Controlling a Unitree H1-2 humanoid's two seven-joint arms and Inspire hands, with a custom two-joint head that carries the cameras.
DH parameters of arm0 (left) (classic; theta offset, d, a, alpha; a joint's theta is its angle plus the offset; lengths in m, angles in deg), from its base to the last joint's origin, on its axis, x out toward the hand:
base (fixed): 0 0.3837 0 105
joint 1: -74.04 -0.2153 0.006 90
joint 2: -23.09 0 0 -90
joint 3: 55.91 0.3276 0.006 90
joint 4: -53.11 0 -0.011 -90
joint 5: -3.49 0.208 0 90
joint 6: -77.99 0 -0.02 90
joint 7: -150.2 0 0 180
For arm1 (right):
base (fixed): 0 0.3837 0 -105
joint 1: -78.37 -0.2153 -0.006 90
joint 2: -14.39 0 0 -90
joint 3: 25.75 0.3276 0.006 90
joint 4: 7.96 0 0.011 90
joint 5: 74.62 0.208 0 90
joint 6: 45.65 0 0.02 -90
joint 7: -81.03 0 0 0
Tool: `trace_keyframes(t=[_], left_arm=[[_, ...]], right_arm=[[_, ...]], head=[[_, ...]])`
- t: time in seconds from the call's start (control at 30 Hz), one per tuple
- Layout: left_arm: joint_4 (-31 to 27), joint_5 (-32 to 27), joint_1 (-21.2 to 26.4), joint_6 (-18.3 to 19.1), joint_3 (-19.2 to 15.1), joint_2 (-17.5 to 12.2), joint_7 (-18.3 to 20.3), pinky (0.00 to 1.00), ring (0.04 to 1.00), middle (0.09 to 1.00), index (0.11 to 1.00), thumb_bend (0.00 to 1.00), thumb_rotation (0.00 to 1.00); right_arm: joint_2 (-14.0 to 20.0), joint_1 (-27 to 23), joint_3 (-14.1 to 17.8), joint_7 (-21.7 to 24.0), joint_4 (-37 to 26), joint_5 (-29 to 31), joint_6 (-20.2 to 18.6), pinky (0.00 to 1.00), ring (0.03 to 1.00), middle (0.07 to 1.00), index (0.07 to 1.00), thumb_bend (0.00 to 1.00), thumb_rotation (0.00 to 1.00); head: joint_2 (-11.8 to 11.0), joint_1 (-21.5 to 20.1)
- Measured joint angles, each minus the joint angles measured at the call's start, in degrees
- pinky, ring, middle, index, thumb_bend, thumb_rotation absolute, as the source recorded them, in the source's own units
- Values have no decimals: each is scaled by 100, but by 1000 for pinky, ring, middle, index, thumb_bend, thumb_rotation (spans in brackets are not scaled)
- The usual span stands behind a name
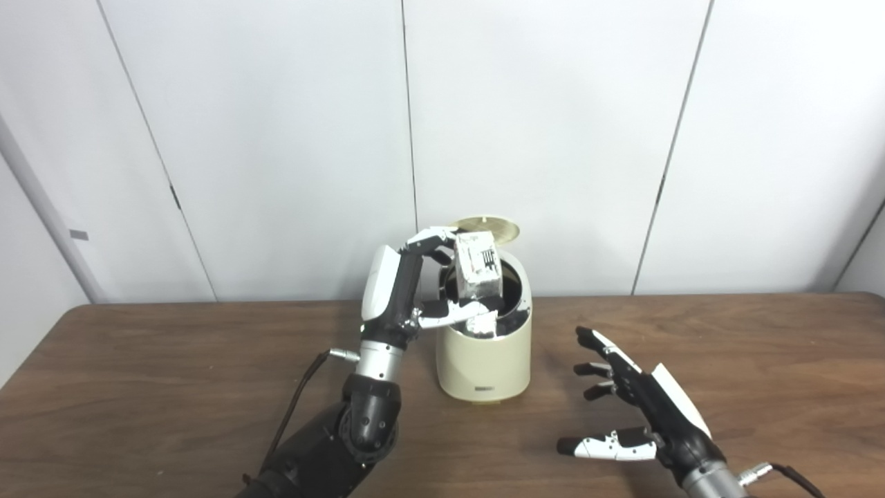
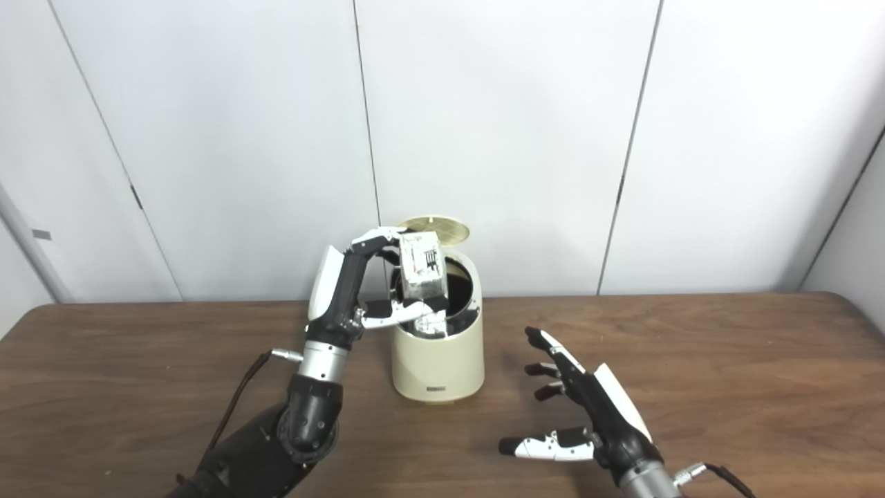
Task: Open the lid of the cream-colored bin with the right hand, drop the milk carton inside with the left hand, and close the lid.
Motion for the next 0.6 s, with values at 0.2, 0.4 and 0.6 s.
trace_keyframes(t=[0.2,0.4,0.6], left_arm=[[29,6,6,0,26,0,-53,565,662,704,481,509,27],[44,9,7,0,27,-2,-63,579,689,703,477,512,31],[94,10,10,-2,24,-8,-26,632,699,729,490,516,36]], right_arm=[[0,0,-4,2,-1,-2,-1,638,800,927,920,733,156],[-2,0,-26,8,-4,-7,-37,643,803,929,921,727,145],[-2,0,-35,8,-57,-10,-101,638,799,928,920,732,151]], head=[[9,0],[18,-9],[35,-26]])
